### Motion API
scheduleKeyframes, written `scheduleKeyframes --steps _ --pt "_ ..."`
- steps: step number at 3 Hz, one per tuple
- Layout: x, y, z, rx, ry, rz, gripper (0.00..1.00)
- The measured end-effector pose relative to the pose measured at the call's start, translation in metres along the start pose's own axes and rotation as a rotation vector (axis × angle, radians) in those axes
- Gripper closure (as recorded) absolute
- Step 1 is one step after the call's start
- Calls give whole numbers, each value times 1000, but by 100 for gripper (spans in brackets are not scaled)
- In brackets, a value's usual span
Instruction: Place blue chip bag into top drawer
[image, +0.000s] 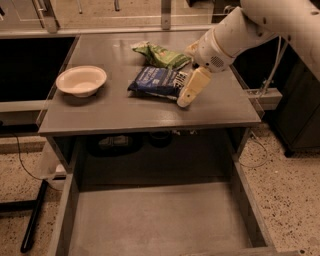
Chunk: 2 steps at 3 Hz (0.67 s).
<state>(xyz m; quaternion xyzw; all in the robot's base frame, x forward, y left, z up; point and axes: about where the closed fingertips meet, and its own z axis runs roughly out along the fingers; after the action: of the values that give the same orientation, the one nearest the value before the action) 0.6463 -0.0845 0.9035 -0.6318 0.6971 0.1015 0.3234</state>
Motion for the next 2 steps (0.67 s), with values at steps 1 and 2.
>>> scheduleKeyframes --steps 1,2 --pt "5 -9 19 -63 -42 60 0" --pt "0 -15 34 -103 -62 84 0"
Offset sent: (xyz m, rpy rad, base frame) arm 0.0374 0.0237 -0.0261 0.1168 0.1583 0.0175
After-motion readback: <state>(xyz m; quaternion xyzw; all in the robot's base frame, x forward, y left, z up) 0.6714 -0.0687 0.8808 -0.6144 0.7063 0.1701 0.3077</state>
